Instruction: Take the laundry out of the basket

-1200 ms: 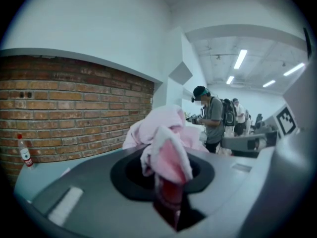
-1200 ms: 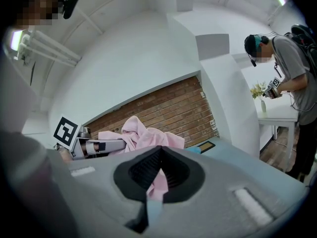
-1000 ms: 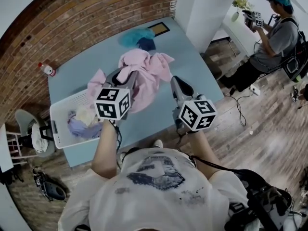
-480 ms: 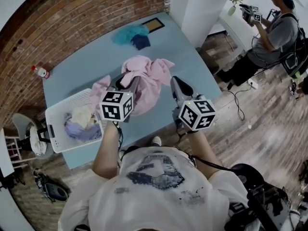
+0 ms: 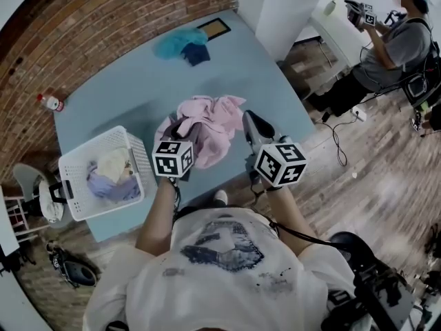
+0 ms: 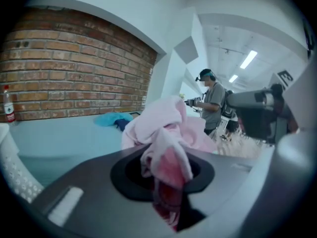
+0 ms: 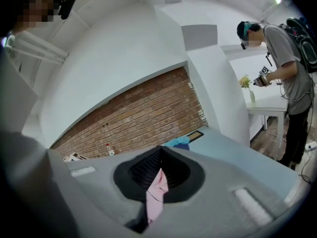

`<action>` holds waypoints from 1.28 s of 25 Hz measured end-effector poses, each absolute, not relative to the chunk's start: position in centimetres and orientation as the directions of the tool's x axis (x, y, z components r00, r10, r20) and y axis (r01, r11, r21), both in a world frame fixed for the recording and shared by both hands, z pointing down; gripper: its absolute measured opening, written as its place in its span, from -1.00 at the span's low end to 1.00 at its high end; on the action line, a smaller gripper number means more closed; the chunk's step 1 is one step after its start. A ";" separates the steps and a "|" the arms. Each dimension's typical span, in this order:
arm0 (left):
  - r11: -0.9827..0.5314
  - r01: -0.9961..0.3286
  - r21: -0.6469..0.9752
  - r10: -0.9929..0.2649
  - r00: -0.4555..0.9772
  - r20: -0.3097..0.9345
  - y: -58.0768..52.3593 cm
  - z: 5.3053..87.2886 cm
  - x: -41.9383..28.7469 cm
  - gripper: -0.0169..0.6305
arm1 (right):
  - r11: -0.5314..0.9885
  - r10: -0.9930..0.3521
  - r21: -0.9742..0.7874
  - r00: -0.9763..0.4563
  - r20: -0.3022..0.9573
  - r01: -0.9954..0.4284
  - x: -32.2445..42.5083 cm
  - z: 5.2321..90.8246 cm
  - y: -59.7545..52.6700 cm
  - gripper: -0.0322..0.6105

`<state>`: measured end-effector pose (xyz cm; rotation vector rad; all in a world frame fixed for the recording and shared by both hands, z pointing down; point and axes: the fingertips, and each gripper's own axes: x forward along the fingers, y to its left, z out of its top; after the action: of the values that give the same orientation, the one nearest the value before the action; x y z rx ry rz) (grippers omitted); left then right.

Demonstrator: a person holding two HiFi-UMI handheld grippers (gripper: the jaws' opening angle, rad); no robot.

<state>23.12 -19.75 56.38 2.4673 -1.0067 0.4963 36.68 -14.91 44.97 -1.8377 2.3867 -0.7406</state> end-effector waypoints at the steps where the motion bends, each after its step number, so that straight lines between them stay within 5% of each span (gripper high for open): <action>1: -0.642 -0.725 0.250 -0.569 0.669 0.479 -19.7 56.7 23.2 -0.66 | 0.182 -0.921 -0.389 -0.296 0.255 -0.903 36.8 45.2 -14.9 -0.91; 32: -0.632 -0.757 0.169 -0.561 0.596 0.574 -19.4 63.9 22.7 -0.48 | 0.181 -0.898 -0.396 -0.316 0.307 -0.900 35.5 48.6 -14.1 -0.91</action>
<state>22.65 -19.39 63.86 2.4301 -1.0569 0.6753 35.51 -14.15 48.62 -1.8405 2.4179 -0.8162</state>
